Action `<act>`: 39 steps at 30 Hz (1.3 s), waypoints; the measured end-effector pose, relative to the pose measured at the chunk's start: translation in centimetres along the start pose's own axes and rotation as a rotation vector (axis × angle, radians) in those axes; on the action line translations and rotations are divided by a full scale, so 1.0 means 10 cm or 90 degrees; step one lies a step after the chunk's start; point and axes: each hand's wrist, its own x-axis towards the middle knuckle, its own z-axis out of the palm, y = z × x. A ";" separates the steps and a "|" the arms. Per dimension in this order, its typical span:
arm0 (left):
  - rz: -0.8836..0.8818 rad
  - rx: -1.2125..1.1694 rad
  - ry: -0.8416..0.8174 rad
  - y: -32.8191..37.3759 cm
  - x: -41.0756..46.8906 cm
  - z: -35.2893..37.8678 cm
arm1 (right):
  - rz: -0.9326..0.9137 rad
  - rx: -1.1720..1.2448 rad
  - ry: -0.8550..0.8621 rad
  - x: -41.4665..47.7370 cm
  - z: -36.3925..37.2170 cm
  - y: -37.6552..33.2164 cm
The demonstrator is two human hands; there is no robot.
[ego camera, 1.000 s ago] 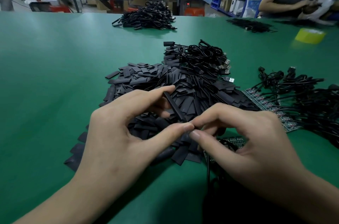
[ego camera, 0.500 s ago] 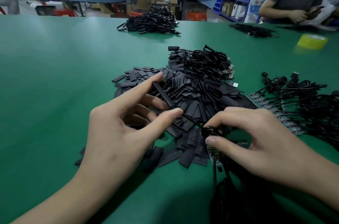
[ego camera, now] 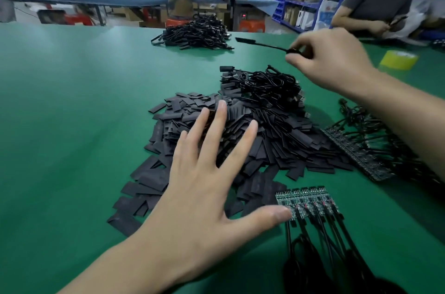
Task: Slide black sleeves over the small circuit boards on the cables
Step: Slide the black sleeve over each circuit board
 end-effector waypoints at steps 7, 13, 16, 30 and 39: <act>0.002 0.072 -0.061 -0.05 0.00 0.06 | -0.063 -0.032 -0.152 0.48 0.34 -0.32; -0.020 0.077 -0.074 -0.03 0.00 0.06 | -0.185 0.103 -0.223 -0.46 -0.11 -0.52; -0.013 0.048 -0.048 0.01 0.02 0.02 | -0.167 0.123 -0.398 -0.87 -0.40 -0.44; -0.022 -0.182 0.097 0.11 0.02 -0.13 | -0.127 0.146 -0.529 -1.27 -0.38 -0.40; -0.089 -0.335 -0.020 0.06 0.05 -0.02 | -0.021 0.595 -0.425 -1.40 -0.18 -0.53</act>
